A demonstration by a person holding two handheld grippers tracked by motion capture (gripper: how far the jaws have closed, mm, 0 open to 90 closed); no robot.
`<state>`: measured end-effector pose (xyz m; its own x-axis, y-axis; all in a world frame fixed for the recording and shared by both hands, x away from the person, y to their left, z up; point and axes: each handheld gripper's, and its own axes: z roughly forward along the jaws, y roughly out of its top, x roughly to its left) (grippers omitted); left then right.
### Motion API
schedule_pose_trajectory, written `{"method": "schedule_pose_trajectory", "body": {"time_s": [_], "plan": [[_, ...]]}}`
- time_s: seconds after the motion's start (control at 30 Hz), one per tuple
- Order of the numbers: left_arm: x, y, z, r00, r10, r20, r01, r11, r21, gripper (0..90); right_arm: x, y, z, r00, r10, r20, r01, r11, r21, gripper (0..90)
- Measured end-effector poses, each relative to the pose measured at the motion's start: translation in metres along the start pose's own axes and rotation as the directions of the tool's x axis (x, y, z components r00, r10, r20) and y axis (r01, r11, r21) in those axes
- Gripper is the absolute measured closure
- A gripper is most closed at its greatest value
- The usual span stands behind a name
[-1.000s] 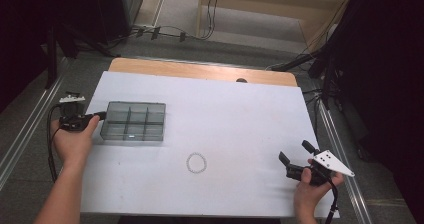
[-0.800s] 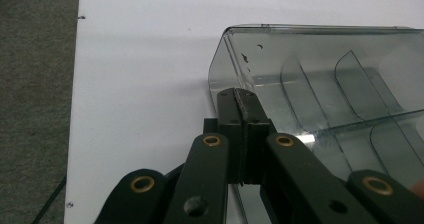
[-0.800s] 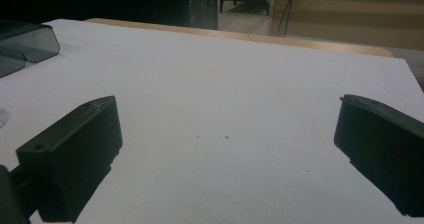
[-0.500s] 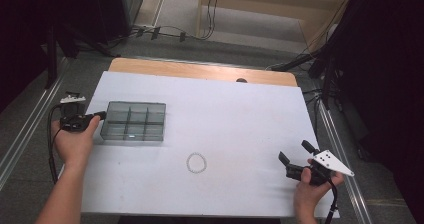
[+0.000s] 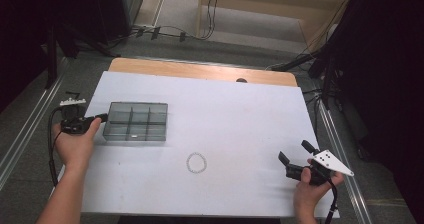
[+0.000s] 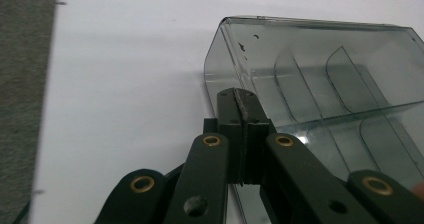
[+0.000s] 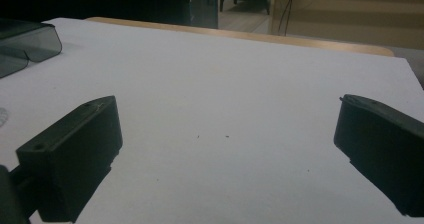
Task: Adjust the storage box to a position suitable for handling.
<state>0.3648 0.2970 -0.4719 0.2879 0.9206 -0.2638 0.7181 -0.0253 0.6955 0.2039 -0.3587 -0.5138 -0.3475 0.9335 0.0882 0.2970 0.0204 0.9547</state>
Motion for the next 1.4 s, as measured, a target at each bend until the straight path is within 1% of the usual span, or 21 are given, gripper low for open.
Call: {"method": "schedule_pose_trajectory", "body": {"time_s": [0.03, 0.07, 0.1, 0.13, 0.2, 0.23, 0.4, 0.5, 0.53, 1.17, 1.4], "plan": [[-0.002, 0.000, 0.001, 1.0000, 0.001, -0.004, -0.001, 1.0000, -0.001, 89.9, 0.000, 0.000, 0.000, 1.0000, 0.000, 0.001, 0.000, 1.000, 0.000, 0.0], [-0.005, 0.000, 0.003, 0.9998, -0.011, 0.015, 0.011, 0.9999, -0.005, 89.9, 0.000, 0.000, 0.000, 1.0000, -0.001, 0.001, 0.001, 1.000, -0.001, 0.0], [-0.005, 0.000, 0.003, 0.9998, -0.011, 0.015, 0.011, 0.9999, -0.005, 89.9, 0.000, 0.000, 0.000, 1.0000, -0.001, 0.001, 0.001, 1.000, -0.001, 0.0], [-0.009, 0.000, 0.005, 0.9995, -0.010, 0.028, 0.010, 0.9999, -0.002, 89.8, 0.000, 0.000, 0.000, 1.0000, -0.001, 0.001, 0.001, 1.000, -0.001, 0.0], [-0.011, 0.000, 0.006, 0.9995, -0.010, 0.030, 0.010, 0.9999, -0.003, 89.9, 0.000, 0.000, 0.000, 1.0000, 0.000, 0.001, 0.000, 1.000, -0.001, 0.0], [-0.015, 0.000, 0.008, 0.9992, -0.008, 0.040, 0.008, 1.0000, 0.001, 89.9, 0.000, 0.000, 0.000, 1.0000, 0.000, 0.001, 0.000, 1.000, -0.001, 0.0], [-0.021, 0.000, 0.010, 0.9988, -0.002, 0.048, 0.002, 1.0000, 0.006, 89.8, 0.000, 0.000, 0.000, 1.0000, 0.004, 0.002, -0.004, 1.000, -0.002, 0.0], [-0.025, -0.001, 0.012, 0.9976, -0.005, 0.069, 0.005, 1.0000, 0.007, 89.8, 0.000, 0.000, 0.000, 1.0000, 0.004, 0.002, -0.004, 1.000, -0.003, 0.0], [-0.029, -0.001, 0.014, 0.9969, -0.003, 0.078, 0.002, 1.0000, 0.009, 89.8, 0.000, 0.000, 0.000, 1.0000, 0.004, 0.001, -0.004, 1.000, -0.002, 0.0], [-0.053, -0.003, 0.027, 0.9912, 0.000, 0.133, -0.003, 0.9998, 0.017, 89.8, -0.001, 0.000, 0.000, 1.0000, 0.002, 0.001, -0.002, 1.000, -0.007, 0.0], [-0.060, -0.003, 0.031, 0.9892, -0.009, 0.146, 0.007, 0.9999, 0.014, 89.8, -0.001, 0.000, 0.000, 1.0000, 0.002, -0.001, -0.002, 1.000, -0.007, 0.0]]}}
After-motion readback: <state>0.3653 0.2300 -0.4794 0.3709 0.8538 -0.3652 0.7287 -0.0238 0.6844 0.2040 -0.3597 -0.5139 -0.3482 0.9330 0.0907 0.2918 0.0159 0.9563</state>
